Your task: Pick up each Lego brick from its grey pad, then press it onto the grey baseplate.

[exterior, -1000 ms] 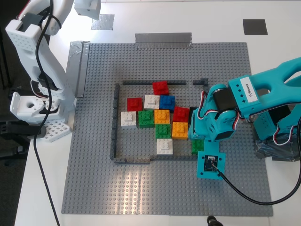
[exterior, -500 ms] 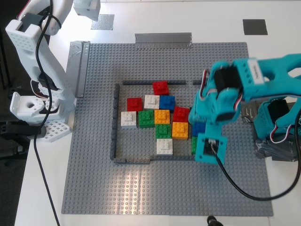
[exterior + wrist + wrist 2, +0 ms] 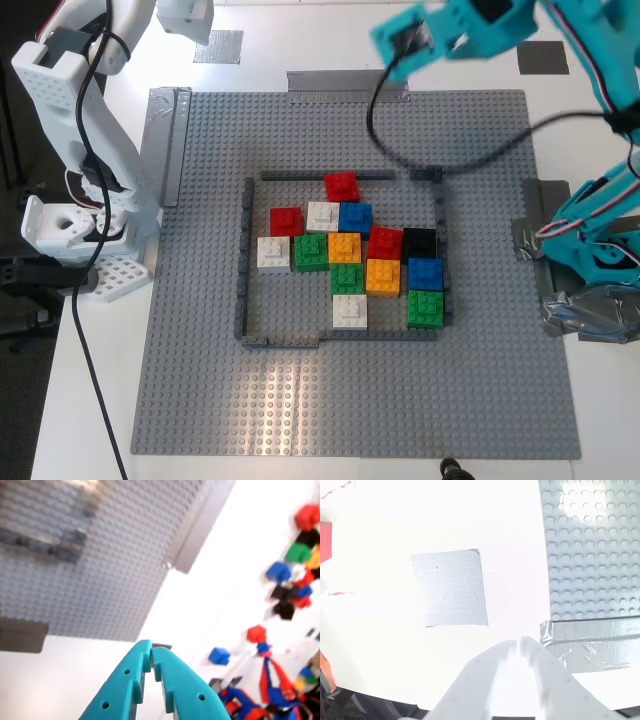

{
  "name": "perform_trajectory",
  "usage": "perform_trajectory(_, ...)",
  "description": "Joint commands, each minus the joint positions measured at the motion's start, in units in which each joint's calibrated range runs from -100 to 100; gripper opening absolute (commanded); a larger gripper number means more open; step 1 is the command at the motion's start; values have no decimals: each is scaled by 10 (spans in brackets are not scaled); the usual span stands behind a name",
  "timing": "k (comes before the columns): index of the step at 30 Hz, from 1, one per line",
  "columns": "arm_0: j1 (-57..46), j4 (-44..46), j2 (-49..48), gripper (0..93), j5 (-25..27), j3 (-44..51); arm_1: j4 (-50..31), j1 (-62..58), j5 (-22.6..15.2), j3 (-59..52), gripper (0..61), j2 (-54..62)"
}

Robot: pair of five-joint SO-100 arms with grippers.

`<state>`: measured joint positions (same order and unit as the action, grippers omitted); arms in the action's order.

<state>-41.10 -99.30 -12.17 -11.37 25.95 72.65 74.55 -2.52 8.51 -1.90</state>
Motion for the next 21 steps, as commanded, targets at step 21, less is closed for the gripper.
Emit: perform_trajectory(21, -292, -7, 56, 0, 3, 24, 11, -12, -2, 28, 2, 39)
